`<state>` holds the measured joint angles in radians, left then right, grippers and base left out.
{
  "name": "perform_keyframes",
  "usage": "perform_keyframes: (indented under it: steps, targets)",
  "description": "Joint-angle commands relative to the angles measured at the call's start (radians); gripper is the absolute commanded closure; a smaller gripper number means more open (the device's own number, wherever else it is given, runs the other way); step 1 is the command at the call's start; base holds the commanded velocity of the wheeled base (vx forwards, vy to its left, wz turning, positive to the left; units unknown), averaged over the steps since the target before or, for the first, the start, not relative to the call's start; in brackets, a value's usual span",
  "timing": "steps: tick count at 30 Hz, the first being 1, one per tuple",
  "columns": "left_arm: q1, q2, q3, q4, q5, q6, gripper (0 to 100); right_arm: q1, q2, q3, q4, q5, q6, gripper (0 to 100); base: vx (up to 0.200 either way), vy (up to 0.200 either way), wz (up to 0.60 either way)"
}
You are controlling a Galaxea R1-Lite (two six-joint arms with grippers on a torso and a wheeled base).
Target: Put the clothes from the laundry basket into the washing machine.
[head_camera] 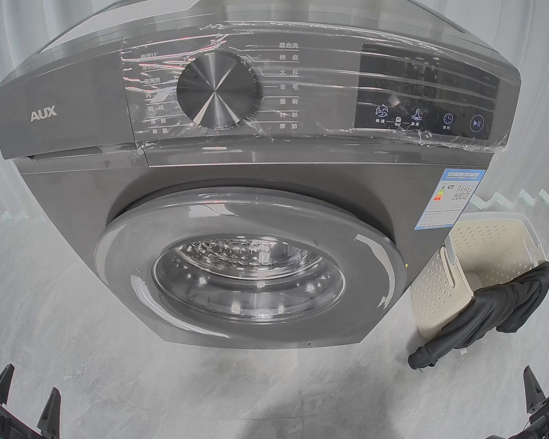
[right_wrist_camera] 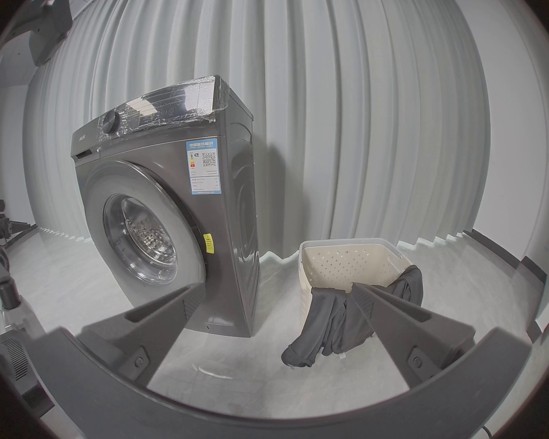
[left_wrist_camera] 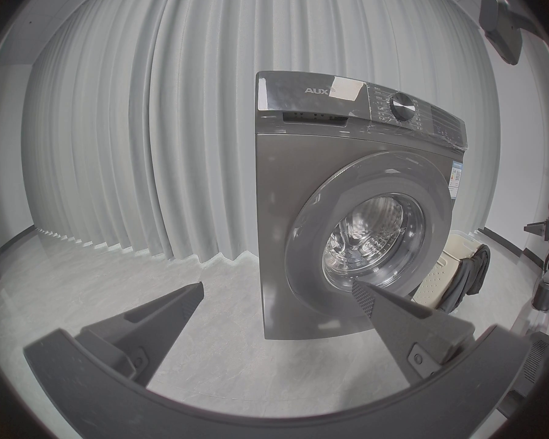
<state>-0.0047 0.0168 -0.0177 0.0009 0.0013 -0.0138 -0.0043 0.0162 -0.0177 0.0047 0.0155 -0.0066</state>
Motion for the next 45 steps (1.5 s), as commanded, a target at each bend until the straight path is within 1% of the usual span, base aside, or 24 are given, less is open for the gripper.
perform_keyframes:
  steps: [1, 8, 20, 21, 23, 24, 25, 26, 27, 28, 29, 30, 33, 34, 35, 36, 37, 38, 39, 40, 41, 42, 45]
  targets:
    - [0.000, -0.015, 0.016, -0.001, -0.001, 0.000, 0, 0.001, -0.016, 0.018, 0.000, 0.000, -0.001, 0, 0.000, 0.000, 0.00]
    - [0.000, -0.015, 0.016, -0.001, 0.000, 0.000, 0, 0.000, -0.016, 0.018, 0.000, -0.005, -0.001, 0, 0.000, 0.171, 0.00]
    - [0.000, -0.015, 0.016, 0.001, 0.000, 0.000, 0, 0.000, -0.016, 0.018, 0.001, 0.003, 0.004, 0, 0.000, 0.000, 0.00]
    - [0.000, -0.015, 0.016, -0.001, 0.000, -0.002, 0, 0.000, -0.016, 0.018, 0.000, 0.003, 0.004, 0, 0.200, 0.000, 0.00]
    - [0.000, -0.015, 0.016, -0.001, -0.003, -0.003, 0, 0.000, -0.016, 0.007, -0.022, 0.009, 0.000, 0, 0.200, 0.000, 0.00]
    - [0.000, -0.015, 0.016, 0.001, -0.003, -0.002, 0, 0.003, -0.016, -0.062, -0.075, 0.020, 0.002, 0, 0.200, 0.000, 0.00]
    - [0.000, -0.015, 0.016, 0.001, -0.003, -0.002, 0, 0.003, -0.016, -0.062, -0.075, 0.020, 0.002, 0, 0.200, 0.000, 0.00]
    - [0.000, -0.015, 0.016, -0.001, -0.003, -0.002, 0, 0.004, -0.001, -0.153, -0.094, 0.049, 0.007, 0, 0.200, 0.000, 0.00]
    - [0.000, -0.015, 0.016, 0.001, -0.003, 0.000, 0, 0.001, 0.041, -0.202, -0.077, 0.073, 0.004, 0, 0.200, 0.000, 0.00]
    - [0.000, -0.015, 0.016, 0.001, -0.001, 0.000, 0, 0.000, 0.082, -0.226, -0.057, 0.101, 0.000, 0, 0.200, 0.000, 0.00]
    - [0.000, -0.015, 0.016, -0.001, -0.001, 0.000, 0, 0.000, 0.119, -0.239, -0.041, 0.132, -0.003, 0, 0.200, 0.000, 0.00]
    - [0.000, -0.015, 0.016, -0.001, -0.001, 0.000, 0, 0.000, 0.168, -0.246, -0.038, 0.175, -0.003, 0, 0.000, 0.000, 0.00]
    - [0.000, -0.015, 0.016, 0.001, 0.000, 0.002, 0, 0.006, 0.334, -0.254, -0.055, 0.284, -0.007, 0, 0.000, 0.000, 0.00]
    - [0.000, -0.015, 0.016, 0.001, 0.000, 0.002, 0, 0.010, 0.387, -0.258, -0.066, 0.328, -0.010, 0, 0.000, 0.000, 0.00]
    - [0.000, -0.017, 0.016, 0.001, 0.002, 0.003, 0, 0.021, 0.447, -0.263, -0.083, 0.391, -0.023, 0, 0.000, 0.000, 0.00]
    - [0.000, -0.017, 0.016, 0.001, 0.002, 0.003, 0, 0.021, 0.447, -0.263, -0.083, 0.391, -0.023, 0, 0.000, 0.000, 0.00]
    - [0.000, -0.017, 0.016, 0.001, 0.002, 0.003, 0, 0.047, 0.539, -0.268, -0.117, 0.478, -0.052, 0, 0.000, 0.000, 0.00]
    - [0.000, -0.017, 0.016, 0.001, 0.002, 0.002, 0, 0.055, 0.568, -0.269, -0.130, 0.498, -0.061, 0, 0.000, 0.000, 0.00]
    - [0.000, -0.017, 0.016, 0.001, 0.002, 0.003, 0, 0.078, 0.631, -0.274, -0.163, 0.521, -0.081, 0, 0.000, 0.000, 0.00]
    - [0.000, -0.017, 0.016, 0.001, 0.002, 0.003, 0, 0.087, 0.650, -0.274, -0.173, 0.523, -0.085, 0, 0.000, 0.000, 0.00]
    - [0.000, -0.017, 0.016, 0.001, 0.002, 0.003, 0, 0.133, 0.709, -0.275, -0.204, 0.521, -0.095, 0, 0.000, 0.000, 0.00]
    - [0.000, -0.017, 0.016, 0.001, 0.002, 0.003, 0, 0.164, 0.739, -0.278, -0.216, 0.520, -0.096, 0, 0.000, 0.000, 0.00]
    - [0.000, -0.017, 0.016, 0.001, 0.002, 0.003, 0, 0.270, 0.828, -0.298, -0.247, 0.504, -0.090, 0, 0.000, 0.000, 0.00]
